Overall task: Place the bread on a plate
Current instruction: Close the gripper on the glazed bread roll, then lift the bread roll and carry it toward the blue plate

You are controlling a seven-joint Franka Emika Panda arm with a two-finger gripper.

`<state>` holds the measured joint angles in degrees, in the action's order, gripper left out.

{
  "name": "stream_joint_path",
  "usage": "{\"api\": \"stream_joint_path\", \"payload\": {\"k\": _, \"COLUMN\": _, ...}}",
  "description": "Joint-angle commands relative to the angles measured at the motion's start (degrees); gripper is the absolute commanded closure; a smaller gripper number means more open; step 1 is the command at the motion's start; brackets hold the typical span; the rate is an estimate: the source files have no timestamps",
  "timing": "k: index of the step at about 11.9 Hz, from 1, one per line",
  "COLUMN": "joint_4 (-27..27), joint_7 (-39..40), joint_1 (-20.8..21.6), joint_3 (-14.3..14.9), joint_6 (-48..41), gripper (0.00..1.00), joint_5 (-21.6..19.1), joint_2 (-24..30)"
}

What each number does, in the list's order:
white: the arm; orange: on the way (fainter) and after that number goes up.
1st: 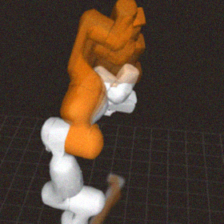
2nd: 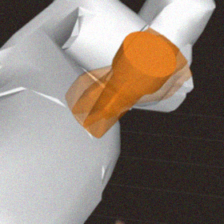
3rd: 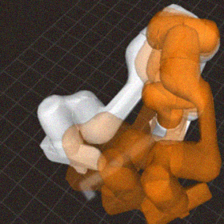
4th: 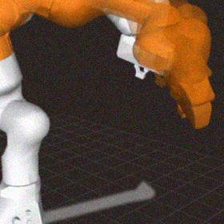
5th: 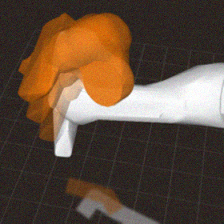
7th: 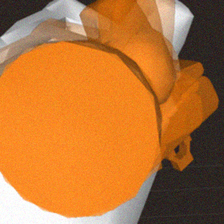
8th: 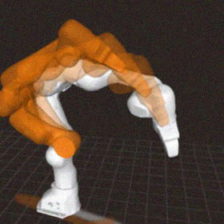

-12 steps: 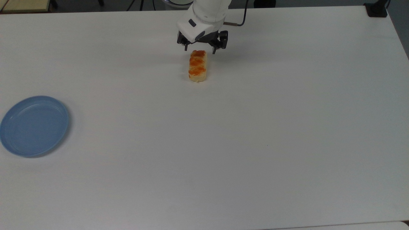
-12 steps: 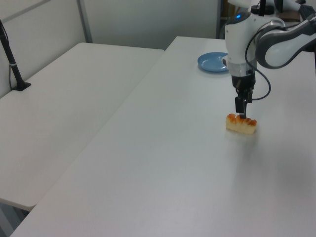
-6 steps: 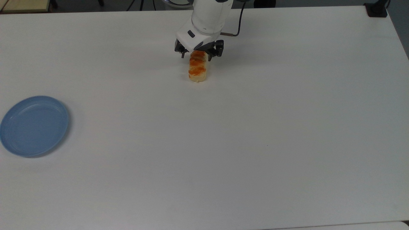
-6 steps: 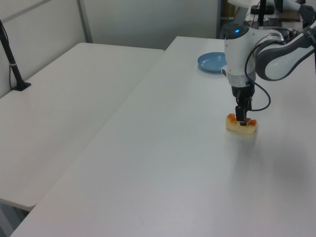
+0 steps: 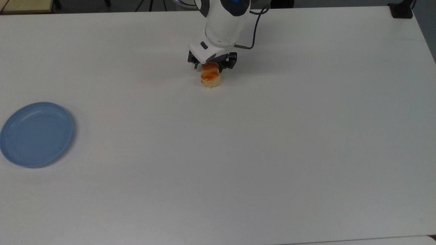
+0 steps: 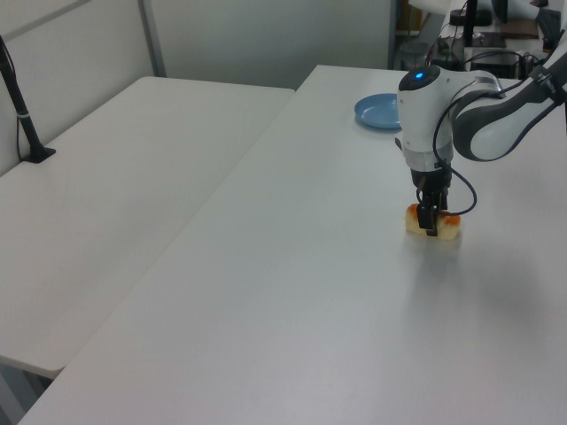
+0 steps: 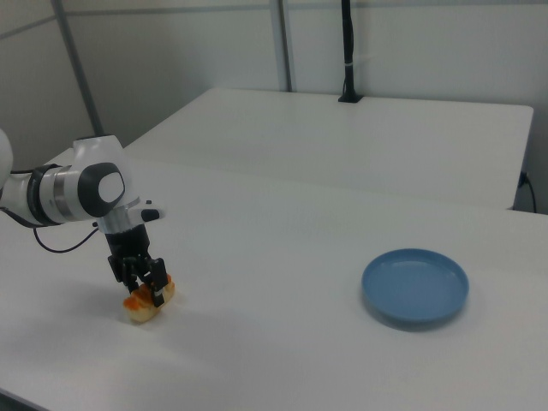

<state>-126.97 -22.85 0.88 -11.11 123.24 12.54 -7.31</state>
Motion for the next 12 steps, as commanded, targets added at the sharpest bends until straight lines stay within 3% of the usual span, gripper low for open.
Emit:
{"api": "stream_joint_path", "payload": {"k": 1, "joint_4": -0.38, "joint_7": -2.20, "joint_1": 0.26, "joint_3": 0.03, "joint_6": 0.95, "gripper": 0.54, "joint_5": 1.17, "joint_2": 1.24}}
{"api": "stream_joint_path", "payload": {"k": 2, "joint_4": 0.32, "joint_7": -2.20, "joint_1": 0.18, "joint_3": 0.03, "joint_6": 0.51, "gripper": 0.60, "joint_5": 1.17, "joint_2": 1.33}}
{"api": "stream_joint_path", "payload": {"k": 7, "joint_4": 5.84, "joint_7": -1.32, "joint_1": -2.89, "joint_3": 0.29, "joint_6": -0.80, "gripper": 0.60, "joint_5": 1.17, "joint_2": 1.42}}
{"api": "stream_joint_path", "payload": {"k": 9, "joint_4": 11.89, "joint_7": 0.78, "joint_1": -5.70, "joint_3": 0.73, "joint_6": -3.16, "gripper": 0.60, "joint_5": 0.99, "joint_2": 0.63}}
{"api": "stream_joint_path", "payload": {"k": 12, "joint_4": 27.69, "joint_7": 6.05, "joint_1": -9.83, "joint_3": 2.31, "joint_6": -12.03, "gripper": 0.60, "joint_5": 0.29, "joint_2": -5.67}}
